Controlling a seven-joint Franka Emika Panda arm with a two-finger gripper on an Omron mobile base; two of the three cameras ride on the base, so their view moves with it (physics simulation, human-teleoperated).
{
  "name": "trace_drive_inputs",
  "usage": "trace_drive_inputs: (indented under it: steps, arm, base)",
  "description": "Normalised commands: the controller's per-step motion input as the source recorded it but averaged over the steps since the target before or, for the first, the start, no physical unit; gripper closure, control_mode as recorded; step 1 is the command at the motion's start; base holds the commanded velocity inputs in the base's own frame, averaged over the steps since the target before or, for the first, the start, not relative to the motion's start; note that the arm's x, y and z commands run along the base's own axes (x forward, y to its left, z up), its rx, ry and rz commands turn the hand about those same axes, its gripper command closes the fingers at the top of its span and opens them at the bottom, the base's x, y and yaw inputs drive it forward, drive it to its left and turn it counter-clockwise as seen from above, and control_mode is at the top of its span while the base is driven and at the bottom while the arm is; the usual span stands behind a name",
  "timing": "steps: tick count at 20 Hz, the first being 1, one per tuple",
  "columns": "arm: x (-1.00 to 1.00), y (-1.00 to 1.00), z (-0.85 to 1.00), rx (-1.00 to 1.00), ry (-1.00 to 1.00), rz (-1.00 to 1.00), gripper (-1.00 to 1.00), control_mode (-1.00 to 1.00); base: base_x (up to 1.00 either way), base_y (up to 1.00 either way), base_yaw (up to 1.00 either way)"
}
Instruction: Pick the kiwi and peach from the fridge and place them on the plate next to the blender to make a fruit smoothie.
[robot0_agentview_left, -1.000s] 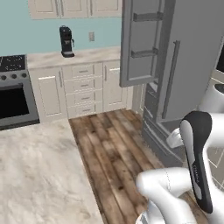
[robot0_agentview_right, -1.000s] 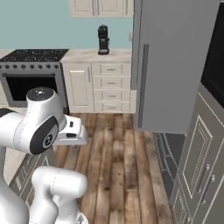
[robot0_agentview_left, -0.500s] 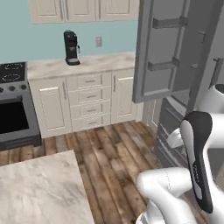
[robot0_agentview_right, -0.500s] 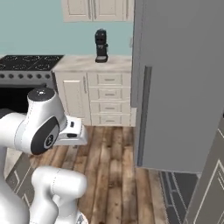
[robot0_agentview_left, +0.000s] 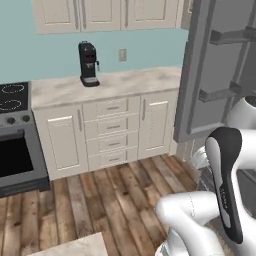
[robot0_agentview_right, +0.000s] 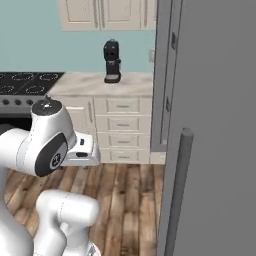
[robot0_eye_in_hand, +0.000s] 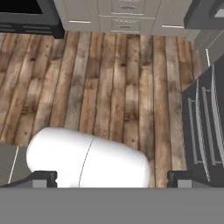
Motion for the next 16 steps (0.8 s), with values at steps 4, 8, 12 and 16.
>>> trace_drive_inputs:
  steps: [4,8,12,16]
  arm:
    - [0.0,0.0,0.0,0.0,0.0,0.0,-1.0,1.0]
    - [0.0,0.0,0.0,0.0,0.0,0.0,-1.0,1.0]
    - [0.0,0.0,0.0,0.0,0.0,0.0,-1.0,1.0]
    - [0.0,0.0,0.0,0.0,0.0,0.0,-1.0,1.0]
  base:
    - [1.0,0.0,-0.02]
    - [1.0,0.0,-0.18]
    - [0.7,0.0,-0.61]
    - [0.09,0.0,-0.86]
